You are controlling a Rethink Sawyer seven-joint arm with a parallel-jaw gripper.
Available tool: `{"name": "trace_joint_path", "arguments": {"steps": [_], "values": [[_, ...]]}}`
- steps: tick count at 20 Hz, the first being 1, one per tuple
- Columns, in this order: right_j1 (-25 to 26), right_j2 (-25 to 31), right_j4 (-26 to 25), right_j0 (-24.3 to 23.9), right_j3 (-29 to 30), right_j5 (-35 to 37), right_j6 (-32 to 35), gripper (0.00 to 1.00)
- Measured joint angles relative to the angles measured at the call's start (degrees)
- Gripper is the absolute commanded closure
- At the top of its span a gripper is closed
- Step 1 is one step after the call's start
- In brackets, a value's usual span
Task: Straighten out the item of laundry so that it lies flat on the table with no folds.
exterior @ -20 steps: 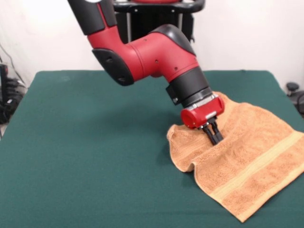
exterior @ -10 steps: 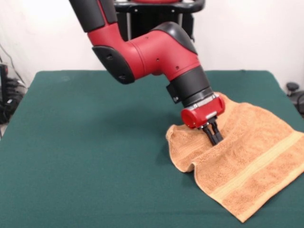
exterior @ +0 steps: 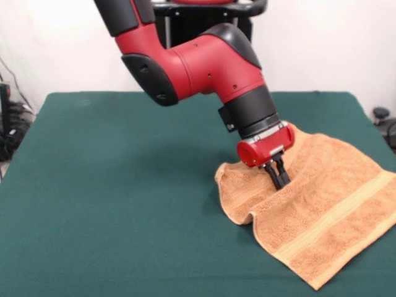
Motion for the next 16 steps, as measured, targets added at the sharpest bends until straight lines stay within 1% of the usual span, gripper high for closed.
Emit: {"name": "trace_joint_path", "arguments": {"steps": [9, 16], "values": [[-1.42, 0.38, 1.81, 0.37, 0.07, 4.42, 0.00, 1.00], [-2.59, 0.69, 1.98, 0.21, 0.12, 7.91, 0.00, 1.00]]}}
